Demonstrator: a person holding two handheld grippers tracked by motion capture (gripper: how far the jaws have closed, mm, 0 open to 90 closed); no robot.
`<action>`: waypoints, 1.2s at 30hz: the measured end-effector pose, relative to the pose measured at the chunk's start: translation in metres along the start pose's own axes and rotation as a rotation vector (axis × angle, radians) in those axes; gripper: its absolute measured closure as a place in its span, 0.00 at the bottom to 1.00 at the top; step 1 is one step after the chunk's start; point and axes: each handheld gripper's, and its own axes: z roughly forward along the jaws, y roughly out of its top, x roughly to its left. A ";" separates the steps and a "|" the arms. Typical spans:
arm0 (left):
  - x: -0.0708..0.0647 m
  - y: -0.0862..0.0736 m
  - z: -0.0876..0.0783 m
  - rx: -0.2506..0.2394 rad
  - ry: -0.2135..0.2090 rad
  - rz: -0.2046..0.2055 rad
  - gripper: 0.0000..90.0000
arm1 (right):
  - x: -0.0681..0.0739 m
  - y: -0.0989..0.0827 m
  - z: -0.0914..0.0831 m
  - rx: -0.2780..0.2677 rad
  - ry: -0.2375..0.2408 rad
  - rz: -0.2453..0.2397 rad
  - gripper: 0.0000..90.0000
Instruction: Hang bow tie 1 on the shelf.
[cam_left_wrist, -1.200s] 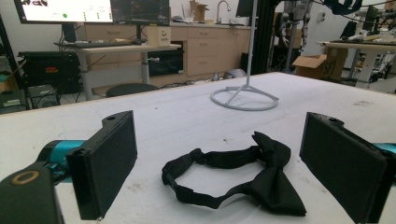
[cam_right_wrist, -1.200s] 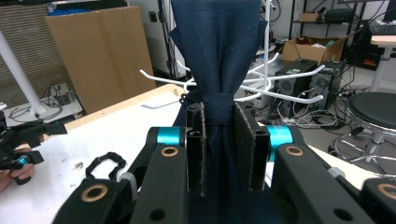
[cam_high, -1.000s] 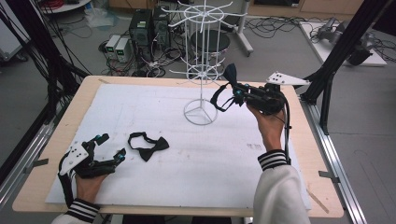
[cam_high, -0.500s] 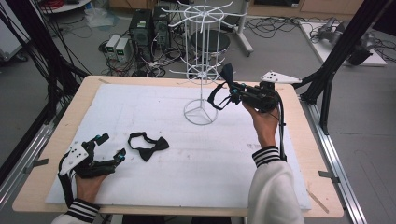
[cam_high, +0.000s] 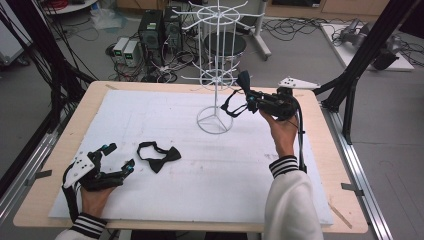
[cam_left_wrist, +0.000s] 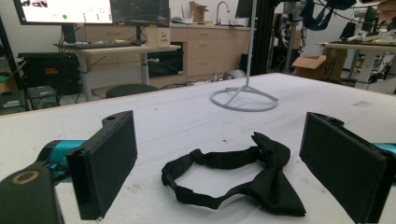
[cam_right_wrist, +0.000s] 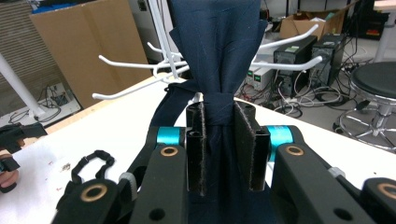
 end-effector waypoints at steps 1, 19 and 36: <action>0.000 0.000 0.000 0.000 0.000 0.000 0.13 | 0.000 -0.001 0.001 0.004 0.000 0.002 0.84; 0.000 0.000 0.000 -0.001 -0.001 0.001 0.13 | -0.008 -0.011 0.016 0.047 0.005 0.057 0.84; 0.000 0.000 0.000 0.002 -0.002 0.004 0.13 | -0.012 -0.027 0.025 0.131 -0.045 0.058 0.84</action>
